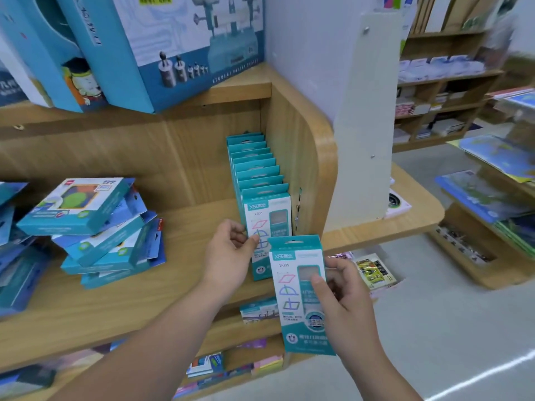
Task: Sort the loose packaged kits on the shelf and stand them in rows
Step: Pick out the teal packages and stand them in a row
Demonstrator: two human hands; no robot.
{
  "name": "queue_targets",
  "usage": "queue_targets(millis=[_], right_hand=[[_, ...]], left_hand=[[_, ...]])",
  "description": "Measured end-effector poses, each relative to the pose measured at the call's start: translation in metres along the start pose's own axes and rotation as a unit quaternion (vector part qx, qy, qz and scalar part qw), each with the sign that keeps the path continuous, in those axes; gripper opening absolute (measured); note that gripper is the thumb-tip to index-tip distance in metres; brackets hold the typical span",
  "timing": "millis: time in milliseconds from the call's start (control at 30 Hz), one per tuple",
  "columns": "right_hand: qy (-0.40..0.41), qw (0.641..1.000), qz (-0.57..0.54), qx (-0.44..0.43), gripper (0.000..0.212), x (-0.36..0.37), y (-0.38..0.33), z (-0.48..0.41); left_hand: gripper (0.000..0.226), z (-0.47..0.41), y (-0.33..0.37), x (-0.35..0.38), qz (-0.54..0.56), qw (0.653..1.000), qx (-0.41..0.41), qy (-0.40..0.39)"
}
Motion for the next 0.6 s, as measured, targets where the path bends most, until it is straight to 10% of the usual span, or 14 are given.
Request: queue_targets(millis=[300,467,600], right_hand=[[-0.008,1.000,0.007,-0.023,0.027,0.013,-0.005,0.003],[-0.006,0.999,0.005,-0.047,0.023,0.027,-0.014,0.003],[0.005,0.997,0.033,-0.065,0.021,0.033,-0.019,-0.003]], left_hand=[[0.009,0.028,0.005,-0.020,0.048,0.998,-0.044,-0.012],[0.024,0.079,0.023,-0.032,0.152,0.967,-0.026,-0.203],[0.026,0.075,0.018,-0.038,0.127,0.973,-0.020,-0.191]])
Point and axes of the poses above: each hand's wrist, its own z-axis away from the middle knuckle, its own x-axis out of the palm, y = z × x, the point moved 1 cm from there along -z, towards the middle knuckle, and after that the axes turned 7 degrees about -y, right-handed, at the moved point
